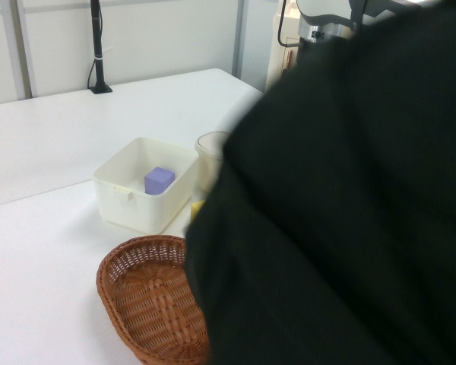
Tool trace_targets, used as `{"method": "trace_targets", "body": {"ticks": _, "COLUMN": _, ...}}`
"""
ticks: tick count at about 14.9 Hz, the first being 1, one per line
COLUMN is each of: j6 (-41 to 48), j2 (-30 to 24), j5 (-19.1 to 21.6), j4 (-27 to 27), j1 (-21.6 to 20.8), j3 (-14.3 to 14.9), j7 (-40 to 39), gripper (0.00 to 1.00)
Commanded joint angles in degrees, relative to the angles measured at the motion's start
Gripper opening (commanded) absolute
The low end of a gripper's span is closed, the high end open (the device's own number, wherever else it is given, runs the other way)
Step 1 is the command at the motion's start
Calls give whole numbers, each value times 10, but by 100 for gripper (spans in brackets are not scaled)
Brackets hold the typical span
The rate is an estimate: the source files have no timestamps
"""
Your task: Put the bread in the basket
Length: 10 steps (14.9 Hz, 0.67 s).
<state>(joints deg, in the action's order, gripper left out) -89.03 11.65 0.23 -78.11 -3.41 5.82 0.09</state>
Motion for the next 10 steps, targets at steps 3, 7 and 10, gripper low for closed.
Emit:
{"method": "trace_targets", "body": {"ticks": 3, "j6": -16, "j2": 0, "j5": 41, "j4": -13, "j1": 2, "j3": 4, "j7": -58, "gripper": 100}}
{"method": "trace_targets", "body": {"ticks": 7, "j6": -32, "j2": 1, "j5": 48, "j4": -13, "j1": 2, "j3": 7, "j7": -43, "gripper": 100}}
{"method": "trace_targets", "body": {"ticks": 10, "j6": -56, "j2": 2, "j5": 48, "j4": -18, "j1": 2, "j3": 10, "j7": -36, "gripper": 100}}
